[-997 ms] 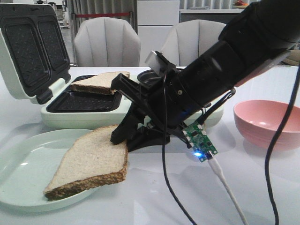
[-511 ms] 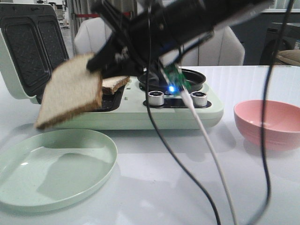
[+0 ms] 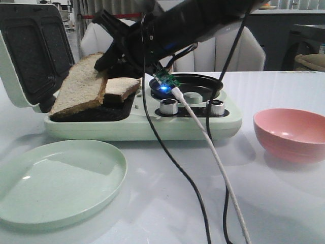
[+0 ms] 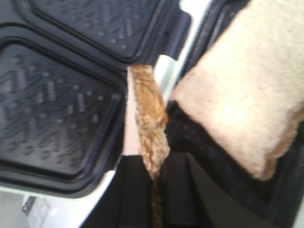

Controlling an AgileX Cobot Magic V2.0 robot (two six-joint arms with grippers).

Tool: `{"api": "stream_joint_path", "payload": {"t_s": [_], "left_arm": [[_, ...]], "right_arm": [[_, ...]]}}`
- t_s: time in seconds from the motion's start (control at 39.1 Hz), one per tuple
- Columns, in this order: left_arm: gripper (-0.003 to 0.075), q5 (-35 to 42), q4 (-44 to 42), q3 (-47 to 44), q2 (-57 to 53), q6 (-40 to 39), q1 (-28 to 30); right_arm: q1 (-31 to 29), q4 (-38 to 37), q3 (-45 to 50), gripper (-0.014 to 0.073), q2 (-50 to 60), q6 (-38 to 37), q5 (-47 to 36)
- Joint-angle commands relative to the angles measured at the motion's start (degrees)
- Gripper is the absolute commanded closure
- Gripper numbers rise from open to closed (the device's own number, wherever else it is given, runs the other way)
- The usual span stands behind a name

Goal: Make breakfast with bread and shrimp
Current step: 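Lift the slice with the right gripper and lay it on the nearer waffle plate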

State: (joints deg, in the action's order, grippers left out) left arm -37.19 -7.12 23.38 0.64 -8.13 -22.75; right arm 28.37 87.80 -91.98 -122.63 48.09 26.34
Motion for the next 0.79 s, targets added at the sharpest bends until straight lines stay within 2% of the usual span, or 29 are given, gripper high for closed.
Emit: {"api": "stream_joint_path", "payload": {"t_s": [0.0, 0.08, 0.13, 0.28, 0.38, 0.61, 0.69, 0.77], "left_arm": [[0.0207, 4.5, -0.2, 1.3, 0.6, -0.2, -0.2], [0.0207, 4.5, -0.2, 1.3, 0.6, -0.2, -0.2], [0.0207, 4.5, -0.2, 1.3, 0.6, -0.2, -0.2], [0.0207, 4.5, -0.2, 1.3, 0.6, -0.2, -0.2], [0.0208, 4.5, -0.2, 1.3, 0.6, -0.2, -0.2], [0.0207, 4.5, -0.2, 1.3, 0.6, -0.2, -0.2], [0.0207, 4.5, -0.2, 1.3, 0.6, -0.2, -0.2], [0.0207, 4.5, -0.2, 1.3, 0.6, -0.2, -0.2]], "right_arm": [[-1.3, -0.7, -2.3, 0.0439, 3.0, 0.6, 0.6], [-2.2, -2.8, -2.3, 0.0428, 3.1, 0.6, 1.3], [-2.7, -3.2, -2.3, 0.0391, 3.1, 0.6, 2.3], [-4.3, -5.2, -2.3, 0.0107, 3.1, 0.6, 4.5], [-4.8, -6.8, -2.5, -0.0024, 3.1, 0.6, 5.1], [-7.0, -14.1, -4.5, 0.0002, 6.1, -2.8, 8.7], [-7.8, -20.3, -4.5, 0.0002, 8.9, -5.8, 9.5], [-8.1, -30.1, -4.5, 0.0002, 12.5, -10.7, 10.6]]}}
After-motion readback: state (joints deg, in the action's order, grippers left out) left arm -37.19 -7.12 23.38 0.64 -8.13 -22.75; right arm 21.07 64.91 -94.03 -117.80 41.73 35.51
